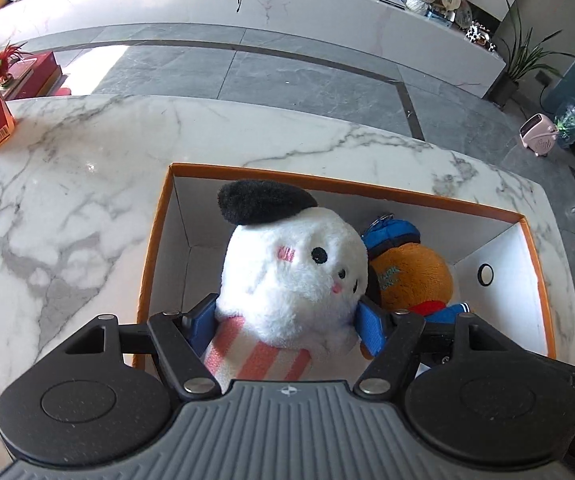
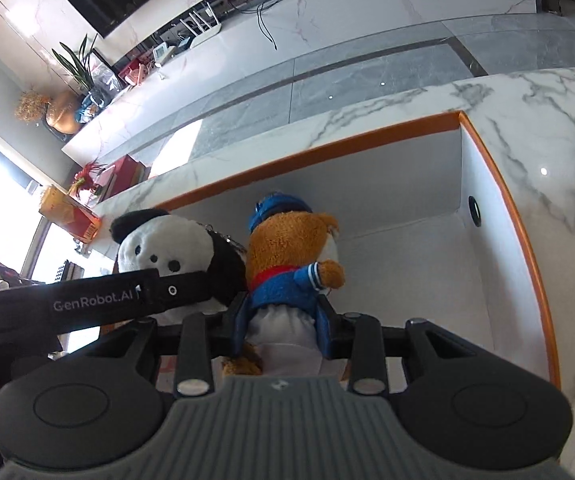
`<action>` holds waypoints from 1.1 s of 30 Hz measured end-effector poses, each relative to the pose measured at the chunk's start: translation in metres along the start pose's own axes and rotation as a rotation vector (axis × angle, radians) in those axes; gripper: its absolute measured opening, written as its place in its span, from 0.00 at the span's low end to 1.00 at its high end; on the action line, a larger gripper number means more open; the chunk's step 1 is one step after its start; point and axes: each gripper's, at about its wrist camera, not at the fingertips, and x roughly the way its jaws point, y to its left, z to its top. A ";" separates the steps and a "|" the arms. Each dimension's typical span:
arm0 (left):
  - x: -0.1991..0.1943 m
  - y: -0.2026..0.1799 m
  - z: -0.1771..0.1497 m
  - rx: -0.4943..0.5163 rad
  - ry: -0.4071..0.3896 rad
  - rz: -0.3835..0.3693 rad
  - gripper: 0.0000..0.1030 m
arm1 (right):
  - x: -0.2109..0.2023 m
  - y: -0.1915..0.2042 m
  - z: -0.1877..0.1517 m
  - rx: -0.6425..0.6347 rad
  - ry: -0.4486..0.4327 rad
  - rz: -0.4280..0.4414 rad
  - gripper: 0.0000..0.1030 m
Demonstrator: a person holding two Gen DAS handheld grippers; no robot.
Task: Organize objects
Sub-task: 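Carry both plush toys into the orange box and lower them inside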
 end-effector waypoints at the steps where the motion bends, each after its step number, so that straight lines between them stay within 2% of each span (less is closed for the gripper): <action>1: 0.004 -0.002 0.000 0.000 0.000 0.008 0.80 | 0.005 -0.002 0.003 -0.006 0.009 -0.011 0.35; 3: 0.011 -0.004 0.001 0.004 0.003 0.025 0.80 | 0.014 -0.006 0.005 -0.015 0.038 -0.039 0.35; 6: 0.015 -0.013 0.000 0.041 -0.026 0.084 0.81 | 0.027 -0.012 0.005 -0.025 0.079 -0.063 0.35; 9: 0.021 -0.021 0.000 0.075 -0.023 0.148 0.82 | 0.039 -0.018 0.006 0.005 0.113 -0.070 0.35; 15: 0.028 -0.025 0.005 0.077 -0.007 0.215 0.84 | 0.054 -0.018 0.006 0.113 0.142 -0.015 0.35; 18: 0.026 -0.023 0.007 0.070 -0.012 0.190 0.84 | 0.059 -0.015 0.004 0.145 0.151 0.000 0.35; 22: 0.019 -0.010 0.014 0.013 -0.034 0.140 0.84 | 0.064 -0.013 0.005 0.163 0.166 0.002 0.35; 28: -0.006 0.019 0.018 -0.001 -0.022 -0.002 0.67 | 0.071 -0.010 0.005 0.148 0.206 -0.012 0.35; 33: -0.033 0.033 0.014 0.085 -0.056 -0.040 0.65 | 0.078 0.003 0.005 0.114 0.222 -0.031 0.35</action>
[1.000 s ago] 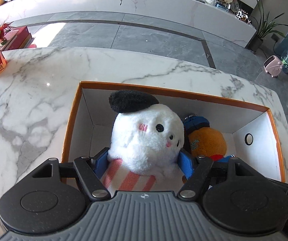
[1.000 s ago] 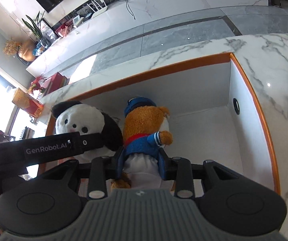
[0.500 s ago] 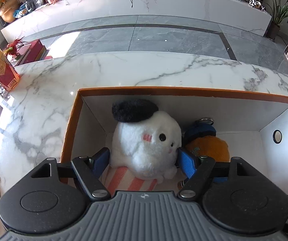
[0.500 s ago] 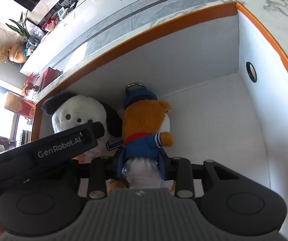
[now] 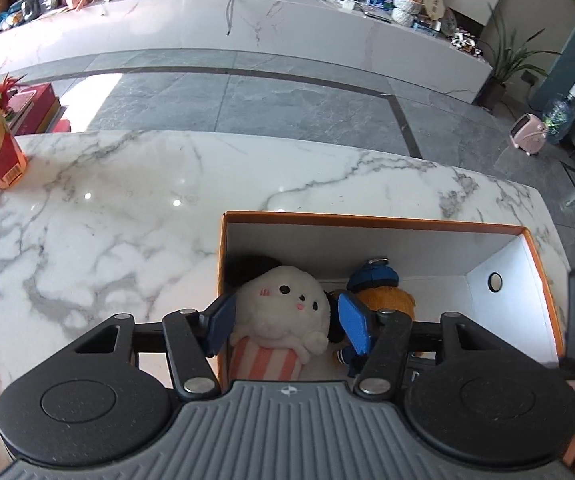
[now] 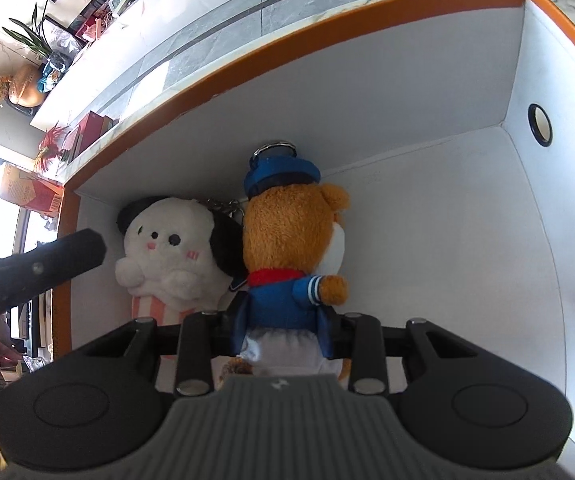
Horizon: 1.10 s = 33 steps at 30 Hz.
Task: Organize objects
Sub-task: 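Carry both plush toys into the orange box and lower them inside, then open both grippers and withdraw them from the box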
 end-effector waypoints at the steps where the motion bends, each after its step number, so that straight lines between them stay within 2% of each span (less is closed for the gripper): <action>1: -0.004 0.001 -0.002 0.012 0.001 -0.014 0.65 | 0.001 0.003 0.000 -0.004 0.000 -0.003 0.35; 3: -0.011 0.003 -0.006 0.034 -0.013 -0.024 0.69 | 0.005 0.008 0.002 -0.009 0.008 -0.005 0.35; 4: -0.016 0.002 -0.008 0.056 -0.032 -0.016 0.75 | 0.007 0.011 0.001 -0.019 0.015 -0.007 0.35; 6: -0.021 -0.001 -0.013 0.111 -0.068 0.014 0.75 | 0.008 0.014 0.002 -0.037 0.020 -0.013 0.35; 8: -0.022 0.000 -0.016 0.143 -0.070 0.028 0.75 | 0.009 0.014 0.003 -0.053 0.025 -0.014 0.35; 11: -0.015 0.005 -0.021 0.144 -0.030 0.041 0.75 | 0.008 0.015 0.001 -0.086 0.043 -0.012 0.43; 12: -0.013 0.007 -0.023 0.139 -0.022 0.040 0.75 | 0.007 0.015 0.000 -0.094 0.046 -0.012 0.49; 16: -0.013 0.017 -0.035 0.113 0.007 0.018 0.70 | -0.003 0.019 -0.001 -0.133 0.022 -0.056 0.51; 20: -0.021 0.025 -0.045 0.079 -0.010 0.007 0.64 | -0.014 0.021 -0.003 -0.163 0.004 -0.058 0.51; 24: -0.042 0.027 -0.058 0.065 -0.060 -0.009 0.61 | -0.038 0.034 -0.021 -0.275 -0.073 -0.096 0.50; 29: -0.074 0.021 -0.078 0.091 -0.111 -0.051 0.56 | -0.084 0.041 -0.055 -0.371 -0.212 -0.045 0.50; 33: -0.095 0.017 -0.097 0.102 -0.114 -0.101 0.55 | -0.116 0.043 -0.084 -0.426 -0.305 -0.022 0.49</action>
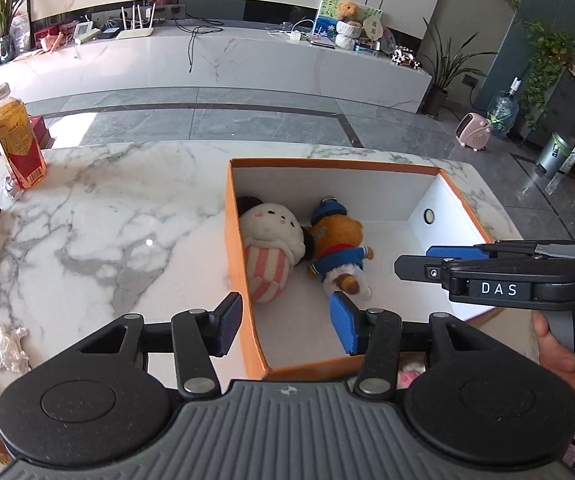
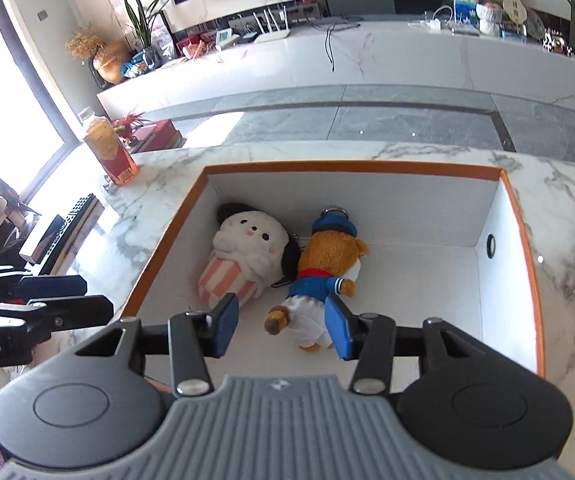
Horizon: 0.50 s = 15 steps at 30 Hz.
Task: Organize objects
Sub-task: 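Open both grippers and withdraw them from the box, then grasp the crocheted bunny with the left gripper while the right grasps the orange fruit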
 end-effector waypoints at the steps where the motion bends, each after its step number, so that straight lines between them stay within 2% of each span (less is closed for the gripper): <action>1: -0.005 -0.002 -0.005 0.004 -0.001 -0.017 0.54 | -0.009 0.002 -0.005 -0.008 -0.013 -0.005 0.48; 7: -0.023 -0.014 -0.044 0.049 -0.013 -0.083 0.54 | -0.058 0.005 -0.046 -0.043 -0.076 -0.039 0.48; 12: -0.017 -0.018 -0.082 0.042 0.020 -0.131 0.54 | -0.072 0.001 -0.090 -0.039 -0.047 -0.061 0.48; 15: -0.014 -0.030 -0.101 0.073 0.029 -0.146 0.54 | -0.071 -0.003 -0.114 -0.018 -0.023 -0.085 0.46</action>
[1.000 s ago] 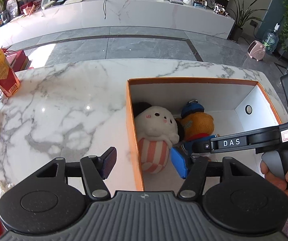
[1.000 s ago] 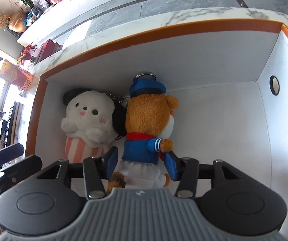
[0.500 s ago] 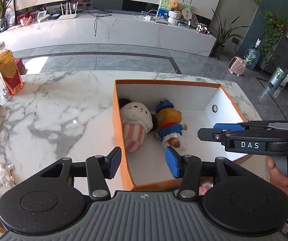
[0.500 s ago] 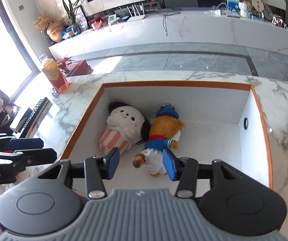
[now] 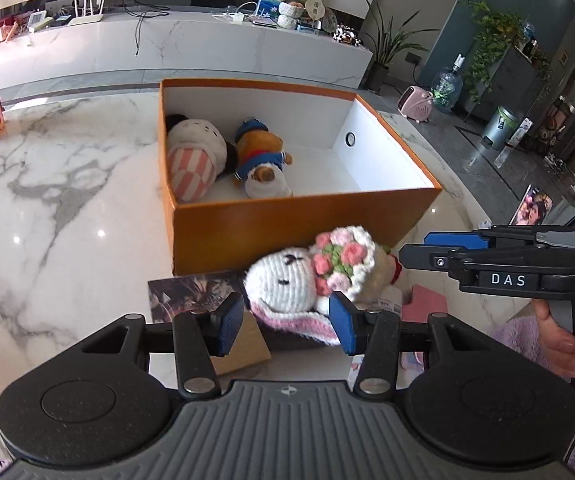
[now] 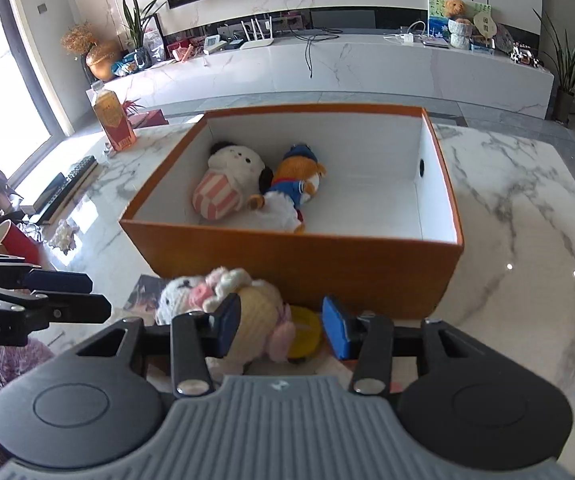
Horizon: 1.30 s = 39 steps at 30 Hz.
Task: Organize objects
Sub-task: 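Grasp the crocheted bunny with the left gripper while the right grasps the orange fruit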
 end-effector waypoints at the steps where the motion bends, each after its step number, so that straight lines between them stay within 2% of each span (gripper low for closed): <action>1: 0.003 -0.004 -0.003 0.020 0.007 -0.001 0.54 | 0.002 -0.002 -0.006 0.015 0.011 -0.004 0.45; 4: 0.012 -0.016 -0.010 0.074 0.036 0.025 0.54 | 0.005 -0.007 -0.022 0.057 0.038 -0.005 0.41; 6: 0.014 -0.021 -0.013 0.065 0.041 0.030 0.54 | 0.006 -0.009 -0.026 0.069 0.039 -0.015 0.40; 9: 0.017 -0.024 -0.014 -0.020 0.040 0.005 0.54 | 0.005 -0.015 -0.019 0.094 0.015 -0.030 0.32; 11: 0.020 -0.028 -0.014 -0.095 0.035 -0.016 0.48 | 0.005 -0.019 -0.011 0.107 -0.005 -0.049 0.31; 13: 0.023 -0.032 -0.014 -0.156 0.029 -0.045 0.46 | 0.012 -0.020 -0.002 0.099 -0.010 -0.074 0.26; 17: 0.031 -0.036 -0.013 -0.262 0.018 -0.058 0.46 | 0.034 -0.019 0.006 0.073 0.006 -0.087 0.23; 23: 0.042 -0.029 -0.017 -0.391 0.029 -0.091 0.48 | 0.039 -0.019 -0.010 0.090 0.062 -0.012 0.15; 25: 0.043 -0.025 -0.019 -0.424 0.032 -0.079 0.57 | 0.035 -0.015 -0.019 0.097 0.081 0.033 0.13; 27: 0.043 -0.023 -0.021 -0.447 0.034 -0.053 0.58 | 0.030 -0.011 -0.027 0.099 0.093 0.068 0.13; 29: 0.042 -0.021 -0.023 -0.464 0.039 -0.048 0.66 | 0.026 -0.004 -0.034 0.102 0.103 0.098 0.13; 32: 0.043 -0.021 -0.022 -0.487 0.053 -0.017 0.71 | 0.025 0.009 -0.042 0.085 0.117 0.139 0.13; 36: 0.045 -0.024 -0.018 -0.490 0.067 0.063 0.71 | 0.028 0.018 -0.048 0.054 0.124 0.126 0.13; 39: 0.049 -0.024 -0.017 -0.501 0.082 0.097 0.71 | 0.026 0.014 -0.047 0.059 0.124 0.113 0.14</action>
